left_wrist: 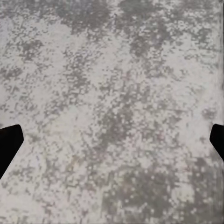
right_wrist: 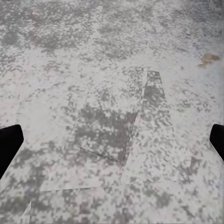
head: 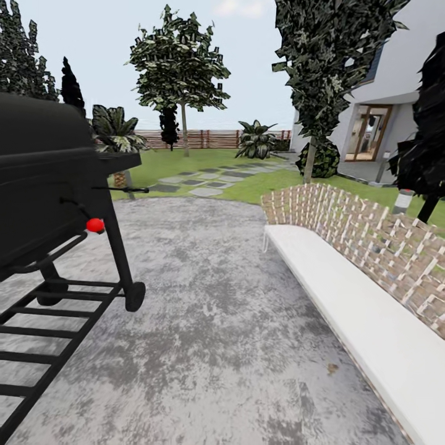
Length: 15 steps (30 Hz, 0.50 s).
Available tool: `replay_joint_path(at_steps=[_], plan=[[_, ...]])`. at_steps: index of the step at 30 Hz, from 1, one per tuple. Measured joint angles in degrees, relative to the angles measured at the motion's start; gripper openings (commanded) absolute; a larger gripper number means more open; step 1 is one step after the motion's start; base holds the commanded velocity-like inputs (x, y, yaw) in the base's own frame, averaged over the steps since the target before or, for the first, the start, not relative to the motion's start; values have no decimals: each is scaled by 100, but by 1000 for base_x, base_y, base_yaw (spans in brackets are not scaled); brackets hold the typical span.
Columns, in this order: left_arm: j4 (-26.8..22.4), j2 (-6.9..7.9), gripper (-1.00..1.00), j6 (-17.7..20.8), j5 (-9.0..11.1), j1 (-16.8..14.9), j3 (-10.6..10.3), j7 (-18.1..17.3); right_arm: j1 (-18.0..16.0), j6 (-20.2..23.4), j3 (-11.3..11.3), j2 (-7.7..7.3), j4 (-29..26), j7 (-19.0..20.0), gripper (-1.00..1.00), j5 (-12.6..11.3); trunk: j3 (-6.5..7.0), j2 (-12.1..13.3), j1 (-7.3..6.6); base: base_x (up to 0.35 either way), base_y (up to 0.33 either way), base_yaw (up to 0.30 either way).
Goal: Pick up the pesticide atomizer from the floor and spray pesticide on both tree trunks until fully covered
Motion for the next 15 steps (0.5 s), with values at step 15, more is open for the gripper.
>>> replay_joint_path(at_steps=[15], plan=[[0,4,100,0,7,0,0,1,0,0,1,3,16,-8,100,3,-82,0,0,336,-26,108]])
